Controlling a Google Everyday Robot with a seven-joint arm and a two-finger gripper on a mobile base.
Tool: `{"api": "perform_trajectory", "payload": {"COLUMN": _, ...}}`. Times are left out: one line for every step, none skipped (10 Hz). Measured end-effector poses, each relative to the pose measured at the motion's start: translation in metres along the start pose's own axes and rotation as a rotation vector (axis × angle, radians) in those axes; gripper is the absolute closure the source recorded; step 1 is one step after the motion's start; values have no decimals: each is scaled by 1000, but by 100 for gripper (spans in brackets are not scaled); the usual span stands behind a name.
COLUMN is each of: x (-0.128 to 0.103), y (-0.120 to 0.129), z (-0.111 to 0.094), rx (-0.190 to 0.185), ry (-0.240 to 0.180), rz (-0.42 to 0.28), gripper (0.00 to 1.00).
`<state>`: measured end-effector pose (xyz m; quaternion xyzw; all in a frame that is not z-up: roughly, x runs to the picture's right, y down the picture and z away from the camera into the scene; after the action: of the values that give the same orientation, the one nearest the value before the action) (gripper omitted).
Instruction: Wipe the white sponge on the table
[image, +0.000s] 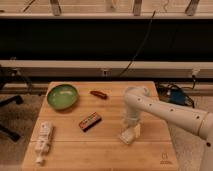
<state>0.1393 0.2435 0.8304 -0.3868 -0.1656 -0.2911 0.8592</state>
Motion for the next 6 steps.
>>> {"api": "perform_trajectory", "payload": {"x": 0, "y": -1, "z": -1, "rx": 1, "ry": 1, "rz": -1, "gripper": 100}}
{"api": "perform_trajectory", "payload": {"x": 0, "y": -1, "z": -2, "rx": 1, "ry": 1, "rz": -2, "gripper": 100}}
{"api": "perform_trajectory", "payload": {"x": 0, "y": -1, "z": -2, "rx": 0, "ry": 1, "rz": -3, "gripper": 100}}
{"api": "perform_trajectory", "payload": {"x": 0, "y": -1, "z": -2, "rx": 1, "ry": 1, "rz": -3, "gripper": 100}}
{"api": "perform_trajectory", "payload": {"x": 0, "y": -1, "z": -2, "rx": 2, "ry": 1, "rz": -1, "gripper": 100}}
{"api": "perform_trajectory", "payload": {"x": 1, "y": -2, "z": -3, "rx": 5, "ry": -1, "rz": 0, "gripper": 100}}
